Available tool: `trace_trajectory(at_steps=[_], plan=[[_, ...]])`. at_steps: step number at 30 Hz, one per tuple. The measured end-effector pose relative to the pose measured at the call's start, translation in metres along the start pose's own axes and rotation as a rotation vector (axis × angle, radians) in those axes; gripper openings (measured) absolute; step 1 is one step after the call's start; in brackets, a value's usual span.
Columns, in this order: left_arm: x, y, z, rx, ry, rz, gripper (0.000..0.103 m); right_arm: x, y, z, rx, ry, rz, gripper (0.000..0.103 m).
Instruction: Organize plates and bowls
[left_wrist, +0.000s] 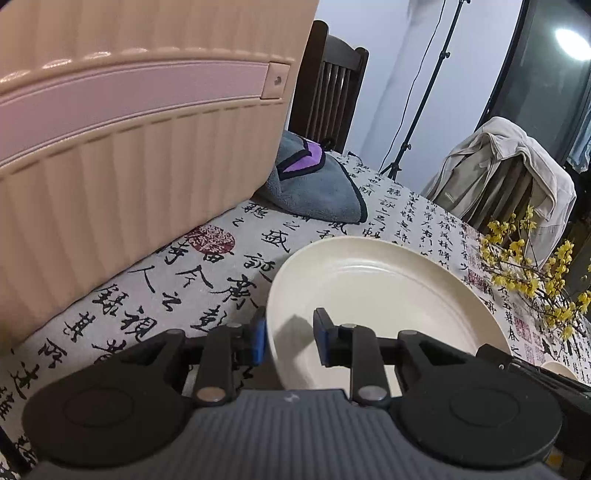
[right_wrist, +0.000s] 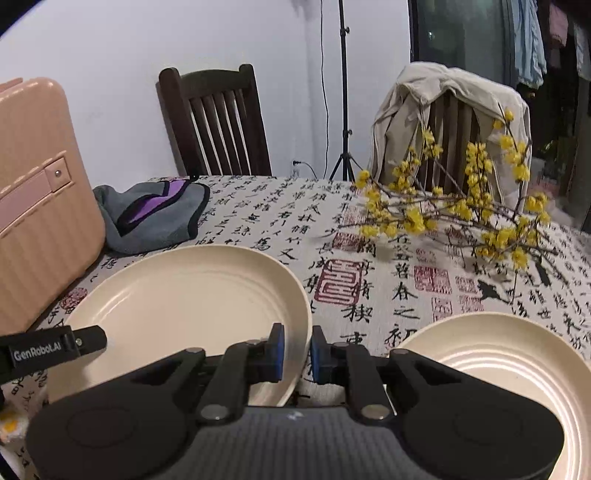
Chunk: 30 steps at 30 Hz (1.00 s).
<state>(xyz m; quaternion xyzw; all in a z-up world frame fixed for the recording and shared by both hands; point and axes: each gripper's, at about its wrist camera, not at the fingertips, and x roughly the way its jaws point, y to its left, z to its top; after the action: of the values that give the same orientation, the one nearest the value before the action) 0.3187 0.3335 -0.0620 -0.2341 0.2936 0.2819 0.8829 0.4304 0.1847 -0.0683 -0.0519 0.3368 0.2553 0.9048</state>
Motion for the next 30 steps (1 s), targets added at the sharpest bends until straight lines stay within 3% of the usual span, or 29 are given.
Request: trace_trajectory(at_steps=[6, 12, 19, 28, 30], plan=[[0.0, 0.0, 0.0, 0.001, 0.003, 0.015, 0.026, -0.003, 0.005, 0.0, -0.034, -0.018, -0.009, 0.014], [0.002, 0.003, 0.001, -0.006, 0.022, 0.037, 0.026, -0.002, 0.004, 0.002, -0.035, 0.028, 0.026, 0.014], [0.003, 0.003, 0.0, -0.013, 0.015, 0.029, 0.026, 0.008, -0.008, 0.003, 0.083, 0.02, 0.043, 0.016], [0.005, 0.003, -0.001, -0.009, -0.006, 0.019, 0.028, 0.017, 0.007, 0.0, 0.015, -0.014, -0.001, 0.023], [0.005, 0.003, -0.001, 0.0, -0.01, 0.02, 0.028, 0.016, 0.009, -0.002, -0.008, -0.023, -0.009, 0.02]])
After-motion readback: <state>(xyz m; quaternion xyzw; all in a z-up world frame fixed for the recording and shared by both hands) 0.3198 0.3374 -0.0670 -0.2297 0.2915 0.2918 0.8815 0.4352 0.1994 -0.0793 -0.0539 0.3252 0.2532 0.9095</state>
